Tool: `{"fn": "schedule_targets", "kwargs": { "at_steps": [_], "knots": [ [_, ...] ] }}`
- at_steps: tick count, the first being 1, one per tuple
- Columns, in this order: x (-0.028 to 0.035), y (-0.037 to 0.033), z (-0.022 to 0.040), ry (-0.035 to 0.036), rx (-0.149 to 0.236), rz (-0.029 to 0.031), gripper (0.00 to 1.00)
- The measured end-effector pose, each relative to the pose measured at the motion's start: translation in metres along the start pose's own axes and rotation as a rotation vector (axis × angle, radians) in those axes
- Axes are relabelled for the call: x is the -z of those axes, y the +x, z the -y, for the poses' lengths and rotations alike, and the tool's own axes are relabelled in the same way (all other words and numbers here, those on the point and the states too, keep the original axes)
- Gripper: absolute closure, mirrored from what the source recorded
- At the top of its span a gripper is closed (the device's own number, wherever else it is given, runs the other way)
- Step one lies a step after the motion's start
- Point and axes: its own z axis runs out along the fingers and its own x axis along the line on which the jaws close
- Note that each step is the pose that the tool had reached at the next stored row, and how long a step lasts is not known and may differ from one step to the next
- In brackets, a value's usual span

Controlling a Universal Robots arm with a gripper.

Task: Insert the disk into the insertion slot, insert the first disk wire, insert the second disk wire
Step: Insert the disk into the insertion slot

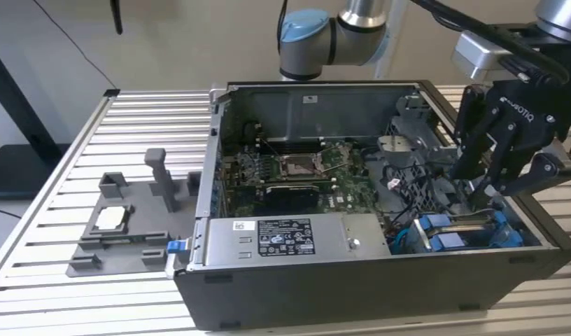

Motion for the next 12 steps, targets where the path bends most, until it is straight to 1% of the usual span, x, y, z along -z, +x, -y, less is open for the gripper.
{"fn": "schedule_targets", "kwargs": {
  "at_steps": [1, 2, 4, 5, 6, 8, 10, 12],
  "knots": [
    [0.0010, -0.0011, 0.0000, 0.0058, 0.000, 0.0003, 0.53],
    [0.0014, -0.0025, 0.0000, 0.0156, 0.000, 0.0000, 0.53],
    [0.0015, -0.0060, 0.0000, 0.0456, 0.001, -0.0006, 0.53],
    [0.0014, -0.0081, 0.0001, 0.0585, 0.001, -0.0007, 0.53],
    [0.0013, -0.0106, 0.0001, 0.0684, 0.001, -0.0007, 0.53],
    [0.0013, -0.0164, 0.0002, 0.0865, 0.001, -0.0011, 0.53],
    [0.0013, -0.0196, 0.0002, 0.1013, 0.004, -0.0014, 0.53],
    [0.0012, -0.0221, 0.0003, 0.1125, 0.015, -0.0044, 0.53]
  ]
}}
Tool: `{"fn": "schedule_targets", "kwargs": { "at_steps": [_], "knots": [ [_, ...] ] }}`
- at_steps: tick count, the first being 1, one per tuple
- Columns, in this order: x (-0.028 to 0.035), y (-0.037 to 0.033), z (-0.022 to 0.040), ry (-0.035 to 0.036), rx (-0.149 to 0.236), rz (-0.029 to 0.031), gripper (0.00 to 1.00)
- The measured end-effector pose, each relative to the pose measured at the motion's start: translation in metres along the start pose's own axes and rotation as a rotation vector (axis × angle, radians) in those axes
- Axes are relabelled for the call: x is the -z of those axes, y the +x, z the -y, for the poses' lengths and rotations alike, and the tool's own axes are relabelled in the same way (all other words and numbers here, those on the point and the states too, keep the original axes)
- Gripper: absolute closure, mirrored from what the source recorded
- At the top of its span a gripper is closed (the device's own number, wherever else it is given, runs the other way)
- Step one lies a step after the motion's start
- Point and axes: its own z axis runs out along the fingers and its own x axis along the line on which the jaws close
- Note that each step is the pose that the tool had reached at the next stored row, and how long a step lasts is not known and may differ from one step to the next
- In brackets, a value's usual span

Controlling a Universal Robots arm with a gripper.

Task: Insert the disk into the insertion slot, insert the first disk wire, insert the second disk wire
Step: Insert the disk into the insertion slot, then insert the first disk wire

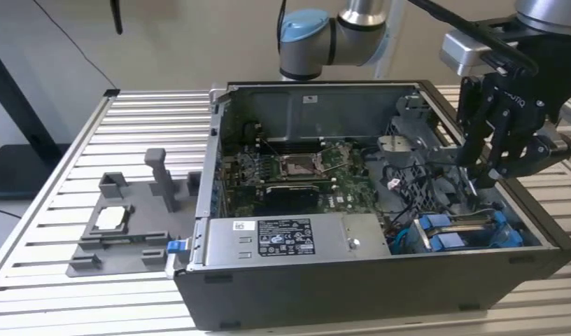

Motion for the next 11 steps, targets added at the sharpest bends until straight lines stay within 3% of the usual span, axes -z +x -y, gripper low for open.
{"fn": "schedule_targets", "kwargs": {
  "at_steps": [4, 8, 11],
  "knots": [
    [-0.0011, -0.0034, 0.0000, 0.0115, 0.024, -0.0054, 0.53],
    [-0.0020, -0.0038, -0.0001, 0.0129, 0.028, -0.0157, 0.53],
    [-0.0024, -0.0041, 0.0000, 0.0153, 0.028, -0.0192, 0.53]
  ]
}}
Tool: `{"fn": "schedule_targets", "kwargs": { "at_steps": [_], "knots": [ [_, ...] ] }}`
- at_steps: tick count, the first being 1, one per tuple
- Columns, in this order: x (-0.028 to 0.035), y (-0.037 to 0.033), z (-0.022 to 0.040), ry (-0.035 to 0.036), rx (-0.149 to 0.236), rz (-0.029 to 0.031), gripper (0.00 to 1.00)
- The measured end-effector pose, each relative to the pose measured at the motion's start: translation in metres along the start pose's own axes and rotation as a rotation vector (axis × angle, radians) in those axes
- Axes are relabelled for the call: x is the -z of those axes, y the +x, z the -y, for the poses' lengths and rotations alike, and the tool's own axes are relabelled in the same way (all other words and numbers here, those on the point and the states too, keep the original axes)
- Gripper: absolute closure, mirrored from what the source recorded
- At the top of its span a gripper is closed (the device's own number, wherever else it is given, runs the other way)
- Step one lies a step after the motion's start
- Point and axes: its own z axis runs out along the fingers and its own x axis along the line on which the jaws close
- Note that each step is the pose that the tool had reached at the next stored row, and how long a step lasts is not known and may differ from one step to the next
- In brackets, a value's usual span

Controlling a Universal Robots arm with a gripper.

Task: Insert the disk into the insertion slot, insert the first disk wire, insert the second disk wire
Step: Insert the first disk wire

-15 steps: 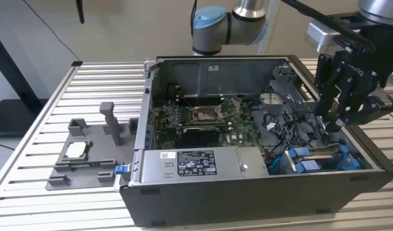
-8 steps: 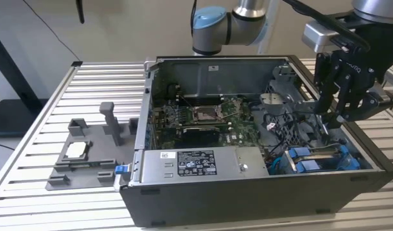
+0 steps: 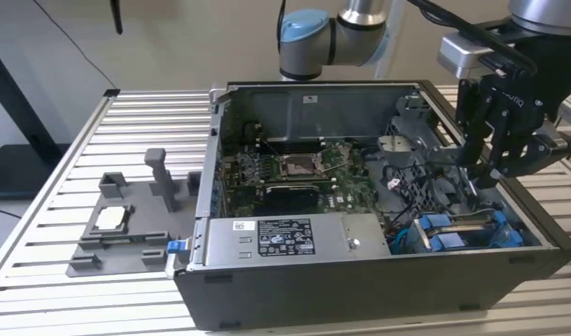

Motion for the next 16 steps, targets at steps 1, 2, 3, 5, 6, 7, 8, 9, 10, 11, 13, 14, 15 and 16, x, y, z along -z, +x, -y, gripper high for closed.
{"fn": "schedule_targets", "kwargs": {
  "at_steps": [1, 2, 3, 5, 6, 7, 8, 9, 10, 11, 13, 14, 15, 16],
  "knots": [
    [-0.0002, -0.0001, 0.0000, 0.0015, 0.000, -0.0017, 0.56],
    [-0.0004, -0.0001, -0.0001, 0.0035, 0.000, -0.0036, 0.56],
    [-0.0007, -0.0001, -0.0001, 0.0062, 0.000, -0.0047, 0.62],
    [-0.0007, -0.0001, -0.0001, 0.0069, 0.000, -0.0051, 0.69],
    [-0.0007, -0.0001, -0.0001, 0.0070, 0.000, -0.0053, 0.69],
    [-0.0011, -0.0001, -0.0001, 0.0072, 0.000, -0.0056, 0.69],
    [-0.0012, -0.0003, -0.0001, 0.0078, 0.001, -0.0083, 0.69],
    [-0.0014, -0.0005, -0.0002, 0.0091, 0.001, -0.0130, 0.69],
    [-0.0017, -0.0006, -0.0002, 0.0108, 0.001, -0.0165, 0.69],
    [-0.0018, -0.0005, -0.0001, 0.0119, 0.001, -0.0168, 0.69],
    [-0.0018, -0.0005, -0.0004, 0.0127, 0.001, -0.0169, 0.69],
    [-0.0019, -0.0005, -0.0008, 0.0128, 0.001, -0.0168, 0.69],
    [-0.0020, -0.0006, -0.0011, 0.0129, 0.001, -0.0168, 0.69],
    [-0.0021, -0.0007, -0.0015, 0.0129, 0.001, -0.0168, 0.69]
  ]
}}
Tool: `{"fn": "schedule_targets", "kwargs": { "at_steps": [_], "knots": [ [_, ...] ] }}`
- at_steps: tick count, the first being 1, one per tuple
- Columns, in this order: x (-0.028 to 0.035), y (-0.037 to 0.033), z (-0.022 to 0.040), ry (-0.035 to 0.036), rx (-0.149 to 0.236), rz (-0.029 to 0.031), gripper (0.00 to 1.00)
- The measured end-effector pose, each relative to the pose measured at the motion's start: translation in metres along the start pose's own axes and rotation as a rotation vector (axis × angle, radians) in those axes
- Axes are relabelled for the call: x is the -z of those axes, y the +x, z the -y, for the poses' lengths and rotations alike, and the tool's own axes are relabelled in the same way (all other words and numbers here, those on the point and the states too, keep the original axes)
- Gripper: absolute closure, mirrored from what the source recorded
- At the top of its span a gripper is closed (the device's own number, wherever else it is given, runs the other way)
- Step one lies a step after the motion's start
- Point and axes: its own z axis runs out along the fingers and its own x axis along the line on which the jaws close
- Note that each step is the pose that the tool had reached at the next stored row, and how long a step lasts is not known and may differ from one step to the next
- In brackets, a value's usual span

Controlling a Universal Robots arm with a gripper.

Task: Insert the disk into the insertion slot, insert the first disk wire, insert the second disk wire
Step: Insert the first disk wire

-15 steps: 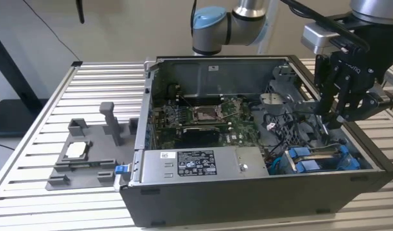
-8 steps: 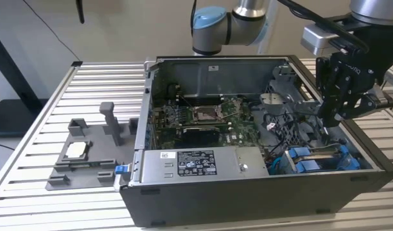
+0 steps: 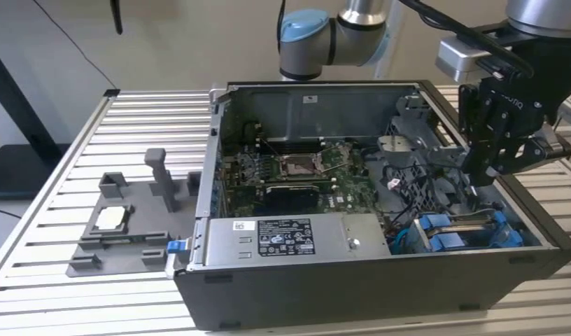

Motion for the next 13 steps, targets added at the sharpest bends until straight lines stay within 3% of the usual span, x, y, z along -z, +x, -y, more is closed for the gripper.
{"fn": "schedule_targets", "kwargs": {
  "at_steps": [6, 9, 13],
  "knots": [
    [-0.0006, -0.0010, -0.0020, 0.0007, 0.000, -0.0003, 0.69],
    [-0.0017, -0.0050, -0.0023, 0.0010, -0.001, -0.0005, 0.69],
    [-0.0022, -0.0068, -0.0023, 0.0016, -0.002, -0.0007, 0.78]
  ]
}}
